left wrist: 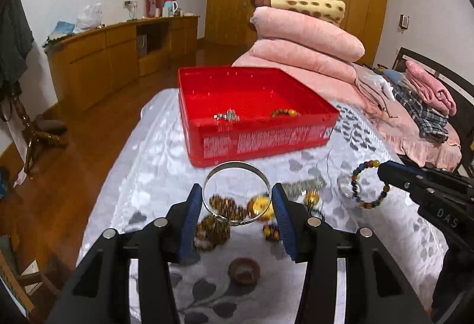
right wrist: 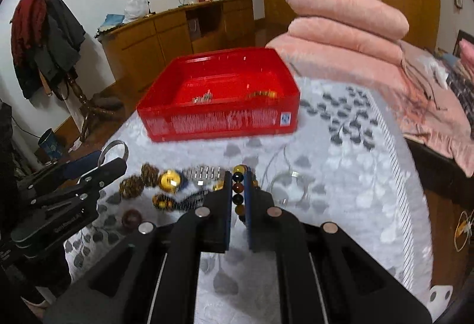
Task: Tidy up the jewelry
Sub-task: 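Lower the bangle into the red box with the left tool while the right tool releases the bracelet there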
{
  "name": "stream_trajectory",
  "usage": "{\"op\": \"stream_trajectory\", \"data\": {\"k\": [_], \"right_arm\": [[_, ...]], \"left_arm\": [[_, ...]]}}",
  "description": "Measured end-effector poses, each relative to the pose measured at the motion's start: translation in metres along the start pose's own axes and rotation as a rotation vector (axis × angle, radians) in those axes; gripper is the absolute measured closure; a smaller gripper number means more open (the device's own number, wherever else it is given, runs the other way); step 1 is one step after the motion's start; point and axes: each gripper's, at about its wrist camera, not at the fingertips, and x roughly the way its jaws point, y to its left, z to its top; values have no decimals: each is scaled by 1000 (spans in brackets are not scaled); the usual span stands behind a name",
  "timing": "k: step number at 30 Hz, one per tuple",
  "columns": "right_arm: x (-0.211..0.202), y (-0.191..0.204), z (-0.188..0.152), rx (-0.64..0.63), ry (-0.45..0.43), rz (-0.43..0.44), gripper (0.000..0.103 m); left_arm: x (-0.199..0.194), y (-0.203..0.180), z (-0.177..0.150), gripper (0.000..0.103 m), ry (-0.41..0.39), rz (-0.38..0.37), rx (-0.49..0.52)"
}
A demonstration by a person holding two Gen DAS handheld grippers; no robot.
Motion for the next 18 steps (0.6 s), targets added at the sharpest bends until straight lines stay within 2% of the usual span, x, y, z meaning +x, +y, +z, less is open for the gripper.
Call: {"op": "stream_trajectory", "data": {"k": [10, 18], "right_arm": [[3, -4, 59, -16, -80, 11, 96], [31, -17, 102, 21, -110, 21, 96]], "left_arm": [[21, -7, 57, 55, -50, 6, 16], [55, -6, 99, 55, -58, 41, 9]]}}
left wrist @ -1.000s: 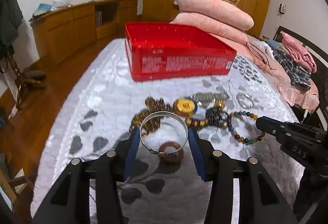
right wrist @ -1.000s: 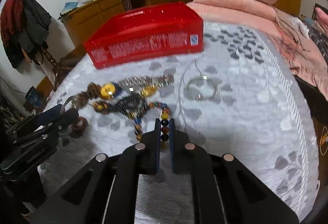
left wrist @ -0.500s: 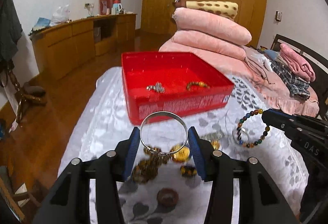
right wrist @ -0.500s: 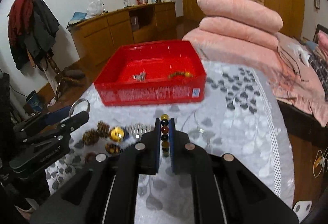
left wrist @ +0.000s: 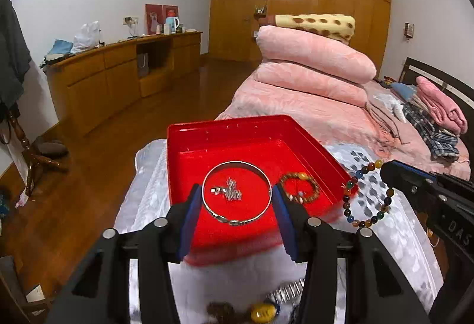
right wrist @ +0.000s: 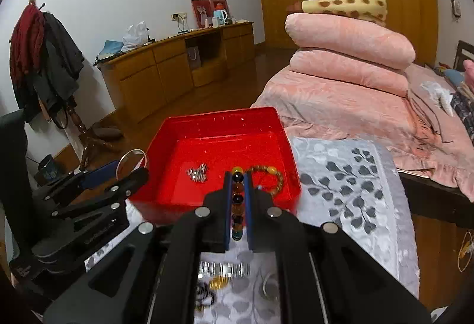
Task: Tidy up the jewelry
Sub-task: 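Lower the bangle into the red box with the left tool while the right tool releases the bracelet there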
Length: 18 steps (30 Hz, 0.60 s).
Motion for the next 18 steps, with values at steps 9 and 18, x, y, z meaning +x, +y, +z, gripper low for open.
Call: {"op": "stream_trajectory", "data": {"k": [9, 18], "right_arm": [[54, -7, 26, 21, 31, 23, 96], [86, -9, 23, 20, 70, -7, 62]], "left_arm": [[51, 5, 15, 55, 62, 39, -15], [79, 14, 8, 42, 135, 55, -39]]}}
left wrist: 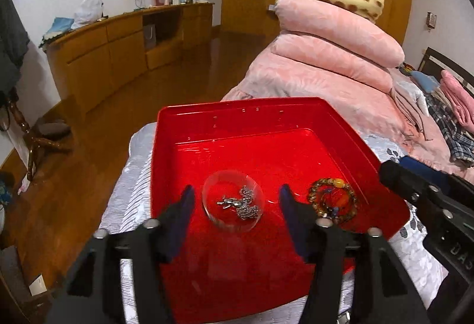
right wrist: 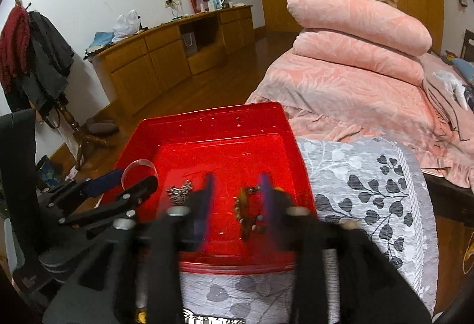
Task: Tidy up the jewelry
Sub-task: 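Lower the bangle into the red box with the left tool while the right tool releases the bracelet there, then withdraw both tools from the box back over the remaining jewelry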
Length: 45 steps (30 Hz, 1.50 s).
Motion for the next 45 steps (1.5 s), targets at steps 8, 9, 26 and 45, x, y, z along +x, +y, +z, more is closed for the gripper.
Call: {"op": "stream_trajectory", "data": {"k": [8, 9, 26, 45], "right_arm": [[-19, -6, -8, -4, -32, -50, 58], [-23, -7, -11, -2, -35, -55, 54], [-87, -11, -120, 42, 6, -91, 12], [-103, -17, -191, 81, 96, -90, 12]], "left_arm": [[-30, 11, -4, 34, -62, 19, -15], [-34, 14, -5, 31, -71, 18, -15], [-109, 42, -92, 9, -103, 28, -14], [-130, 21, -187, 19, -4, 15, 16]]}}
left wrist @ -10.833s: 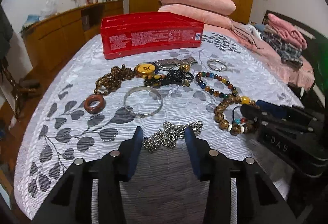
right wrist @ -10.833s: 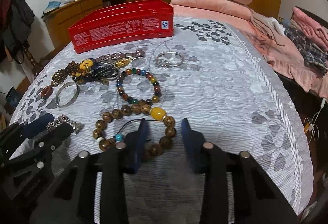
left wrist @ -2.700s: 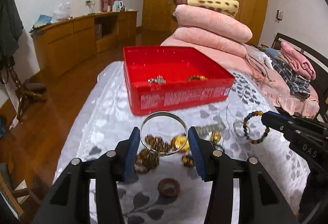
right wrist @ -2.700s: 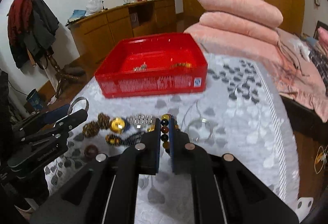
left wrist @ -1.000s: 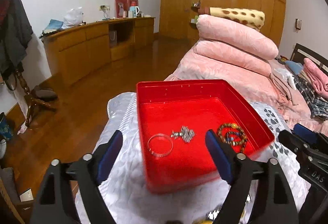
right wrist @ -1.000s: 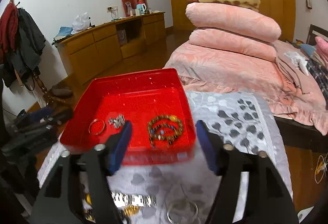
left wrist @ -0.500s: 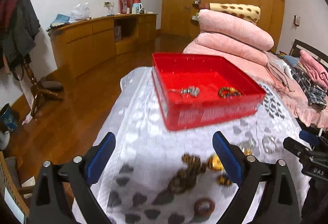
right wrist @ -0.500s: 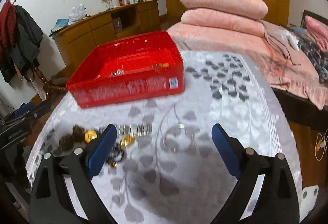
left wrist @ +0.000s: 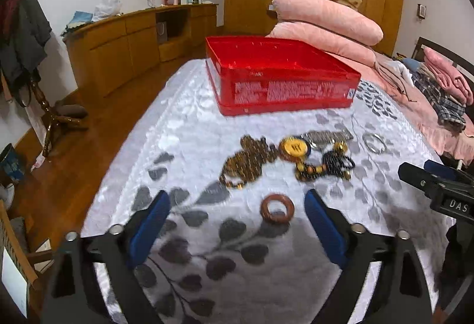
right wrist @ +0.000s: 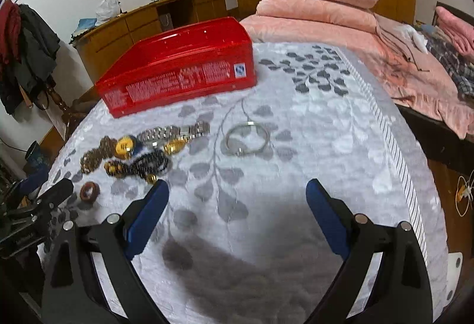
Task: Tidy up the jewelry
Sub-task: 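Withdraw both tools from the box back over the remaining jewelry, then grasp the brown wooden ring with the left tool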
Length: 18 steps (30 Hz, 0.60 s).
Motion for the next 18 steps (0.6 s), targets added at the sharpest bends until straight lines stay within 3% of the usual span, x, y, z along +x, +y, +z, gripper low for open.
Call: {"op": "stream_trajectory", "data": {"k": [10, 12, 18], "right_arm": [[-7, 8, -11, -24, -19, -15, 13], [-6, 8, -11, -26, -18, -14, 21], [-1, 5, -10, -17, -1, 6, 23]], "left_arm": [[14, -13, -12, 34, 70, -34, 12], [18, -13, -11, 35, 81, -35, 7], [26, -17, -6, 35, 99, -35, 16]]}}
